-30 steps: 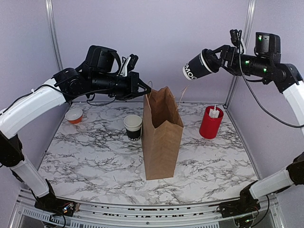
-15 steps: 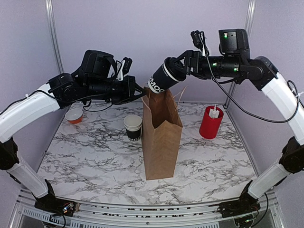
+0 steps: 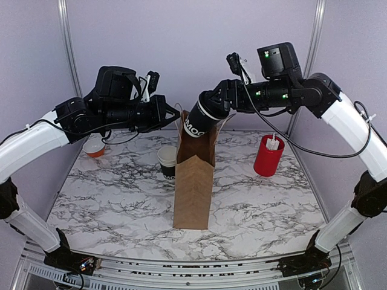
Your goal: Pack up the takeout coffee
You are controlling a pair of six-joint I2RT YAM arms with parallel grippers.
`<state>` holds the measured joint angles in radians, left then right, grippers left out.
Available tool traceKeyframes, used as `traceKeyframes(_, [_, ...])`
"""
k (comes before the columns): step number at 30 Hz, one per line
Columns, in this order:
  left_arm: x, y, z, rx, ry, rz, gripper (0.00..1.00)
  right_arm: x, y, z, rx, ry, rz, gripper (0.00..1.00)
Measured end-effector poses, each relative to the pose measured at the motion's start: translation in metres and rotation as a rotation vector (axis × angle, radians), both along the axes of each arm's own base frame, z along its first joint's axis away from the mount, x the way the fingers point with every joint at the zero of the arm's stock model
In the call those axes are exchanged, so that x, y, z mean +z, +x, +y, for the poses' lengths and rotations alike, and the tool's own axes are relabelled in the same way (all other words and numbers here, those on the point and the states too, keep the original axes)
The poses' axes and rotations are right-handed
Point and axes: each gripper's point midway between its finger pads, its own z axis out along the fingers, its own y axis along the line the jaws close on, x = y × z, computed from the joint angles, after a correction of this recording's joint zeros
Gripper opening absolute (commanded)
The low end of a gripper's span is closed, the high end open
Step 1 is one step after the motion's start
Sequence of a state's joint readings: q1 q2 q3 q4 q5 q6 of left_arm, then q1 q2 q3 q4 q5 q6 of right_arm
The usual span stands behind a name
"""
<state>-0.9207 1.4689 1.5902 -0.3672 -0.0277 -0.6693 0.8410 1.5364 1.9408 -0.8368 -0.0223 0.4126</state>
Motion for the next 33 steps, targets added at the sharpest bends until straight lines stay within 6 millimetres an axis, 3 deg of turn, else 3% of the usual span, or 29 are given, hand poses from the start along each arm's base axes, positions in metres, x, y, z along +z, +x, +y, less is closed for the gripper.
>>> traceKeyframes(4, [0.0,-0.002,-0.003,-0.008,-0.007,-0.003,0.0,-0.023,-0.005,0.017,0.028,-0.058,0.041,0.54])
traceKeyframes(7, [0.004,-0.005,-0.007,-0.014,-0.02,-0.01,0.0,-0.038,-0.006,0.019,0.028,-0.101,0.069,0.54])
traceKeyframes(15, [0.02,-0.019,-0.026,-0.034,-0.1,-0.03,0.0,-0.059,-0.008,0.008,0.005,-0.175,0.103,0.54])
traceKeyframes(21, [0.023,-0.014,-0.045,-0.016,-0.174,-0.019,0.0,-0.071,0.001,-0.011,-0.027,-0.236,0.131,0.53])
traceKeyframes(27, [0.038,0.001,-0.077,0.032,-0.269,-0.029,0.0,-0.07,0.02,-0.04,-0.089,-0.271,0.139,0.53])
traceKeyframes(33, [0.051,0.008,-0.096,0.078,-0.353,-0.044,0.0,-0.053,0.024,-0.043,-0.086,-0.273,0.112,0.53])
